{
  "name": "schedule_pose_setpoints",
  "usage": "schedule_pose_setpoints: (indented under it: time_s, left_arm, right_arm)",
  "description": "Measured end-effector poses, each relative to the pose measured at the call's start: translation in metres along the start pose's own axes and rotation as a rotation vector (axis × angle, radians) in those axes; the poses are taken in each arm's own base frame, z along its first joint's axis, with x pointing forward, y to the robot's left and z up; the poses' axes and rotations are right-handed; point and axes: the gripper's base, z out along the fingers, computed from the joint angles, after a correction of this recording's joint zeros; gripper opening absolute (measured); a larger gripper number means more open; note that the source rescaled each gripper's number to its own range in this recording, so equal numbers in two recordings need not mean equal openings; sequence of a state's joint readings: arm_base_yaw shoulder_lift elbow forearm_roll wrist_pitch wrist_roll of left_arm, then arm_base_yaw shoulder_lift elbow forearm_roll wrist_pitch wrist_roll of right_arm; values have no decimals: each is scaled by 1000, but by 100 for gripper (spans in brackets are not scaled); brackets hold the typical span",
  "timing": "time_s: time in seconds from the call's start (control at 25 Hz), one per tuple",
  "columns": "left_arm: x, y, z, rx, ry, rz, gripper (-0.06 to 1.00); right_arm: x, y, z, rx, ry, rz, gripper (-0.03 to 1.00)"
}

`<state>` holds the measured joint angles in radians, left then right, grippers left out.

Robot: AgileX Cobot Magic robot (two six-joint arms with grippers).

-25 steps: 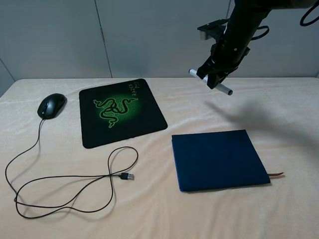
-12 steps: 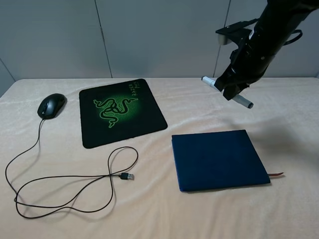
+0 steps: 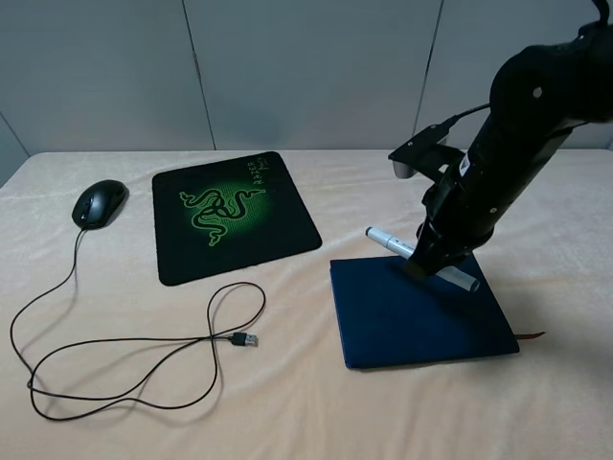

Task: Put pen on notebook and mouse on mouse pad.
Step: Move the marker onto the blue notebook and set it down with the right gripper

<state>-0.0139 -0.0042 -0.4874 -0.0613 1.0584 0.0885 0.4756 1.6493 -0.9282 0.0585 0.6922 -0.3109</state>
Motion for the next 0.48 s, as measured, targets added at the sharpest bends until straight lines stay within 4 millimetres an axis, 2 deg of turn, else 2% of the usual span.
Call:
schedule_pose_setpoints:
  time_s: [0.48]
  left_arm:
    - [0, 0, 0, 0, 0, 0, 96]
  right_arm:
    - [39, 7, 34, 39, -32, -29, 1]
